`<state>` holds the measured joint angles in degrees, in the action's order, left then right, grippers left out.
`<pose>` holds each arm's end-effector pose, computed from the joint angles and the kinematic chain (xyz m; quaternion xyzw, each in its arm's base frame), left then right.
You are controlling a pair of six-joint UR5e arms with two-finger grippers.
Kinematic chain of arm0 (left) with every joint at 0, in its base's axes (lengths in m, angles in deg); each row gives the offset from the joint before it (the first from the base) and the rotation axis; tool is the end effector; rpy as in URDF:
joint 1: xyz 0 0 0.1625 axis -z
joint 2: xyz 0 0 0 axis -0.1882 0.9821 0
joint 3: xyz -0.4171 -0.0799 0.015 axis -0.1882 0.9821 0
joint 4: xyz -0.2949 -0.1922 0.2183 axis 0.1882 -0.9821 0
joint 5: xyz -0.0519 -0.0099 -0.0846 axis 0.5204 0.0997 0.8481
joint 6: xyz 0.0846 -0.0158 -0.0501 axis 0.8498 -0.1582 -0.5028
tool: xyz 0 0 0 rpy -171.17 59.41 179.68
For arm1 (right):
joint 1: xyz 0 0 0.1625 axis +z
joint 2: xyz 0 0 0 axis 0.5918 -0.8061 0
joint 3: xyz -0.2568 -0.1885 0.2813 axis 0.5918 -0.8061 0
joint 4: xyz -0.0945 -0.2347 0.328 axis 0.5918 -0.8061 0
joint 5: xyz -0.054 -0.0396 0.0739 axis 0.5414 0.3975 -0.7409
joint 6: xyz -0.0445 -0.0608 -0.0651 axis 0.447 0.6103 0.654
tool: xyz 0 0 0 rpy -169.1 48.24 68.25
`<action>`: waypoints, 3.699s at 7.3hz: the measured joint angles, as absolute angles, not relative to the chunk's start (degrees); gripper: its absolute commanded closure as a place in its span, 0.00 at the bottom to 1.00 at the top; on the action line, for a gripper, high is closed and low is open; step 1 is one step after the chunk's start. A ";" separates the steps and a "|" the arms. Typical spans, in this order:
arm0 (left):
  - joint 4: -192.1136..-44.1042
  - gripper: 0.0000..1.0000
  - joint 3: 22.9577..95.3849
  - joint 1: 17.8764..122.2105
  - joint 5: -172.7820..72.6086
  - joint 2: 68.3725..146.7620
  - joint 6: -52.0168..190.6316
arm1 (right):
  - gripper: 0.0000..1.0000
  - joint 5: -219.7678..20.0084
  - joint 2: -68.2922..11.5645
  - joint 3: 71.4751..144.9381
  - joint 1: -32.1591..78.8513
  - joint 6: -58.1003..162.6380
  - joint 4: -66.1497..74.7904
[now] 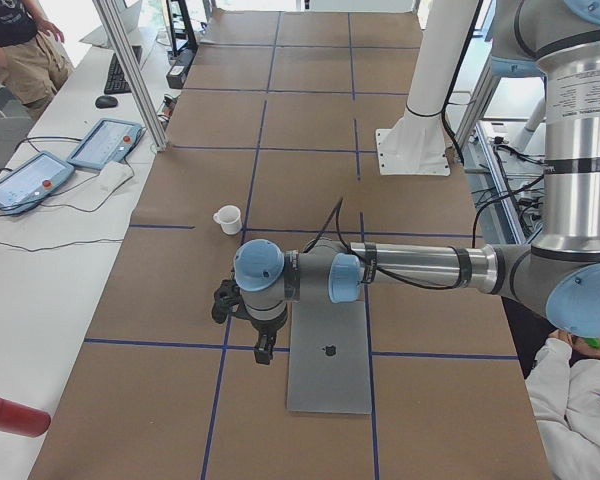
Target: Place cup on laptop
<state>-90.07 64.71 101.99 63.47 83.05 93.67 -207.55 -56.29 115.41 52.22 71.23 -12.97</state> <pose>-0.0718 -0.4538 0.6457 0.0346 0.3819 0.0678 0.9211 0.0570 -0.4338 0.6457 -0.0106 -0.3478 -0.0273 0.9371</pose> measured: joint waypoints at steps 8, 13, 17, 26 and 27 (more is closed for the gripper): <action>-89.91 0.00 66.65 93.43 63.78 90.45 90.10 | 0.00 -207.50 -56.29 115.41 52.22 71.24 -12.98; -90.77 0.02 55.44 77.90 63.35 115.46 65.75 | 0.00 -207.49 -56.29 115.41 52.22 71.23 -12.98; -110.52 0.02 37.64 71.89 57.56 124.39 45.36 | 0.00 -207.55 -56.29 115.41 52.22 71.25 -12.98; -113.26 1.00 23.69 66.94 56.12 130.70 44.65 | 0.00 -207.55 -56.29 115.41 52.22 71.25 -12.96; -112.66 1.00 23.68 67.17 56.53 130.99 44.71 | 0.00 -207.55 -56.29 115.41 52.22 71.26 -12.97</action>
<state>-112.66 23.68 67.17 56.53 130.99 44.71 -207.55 -56.29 115.41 52.22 71.26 -12.97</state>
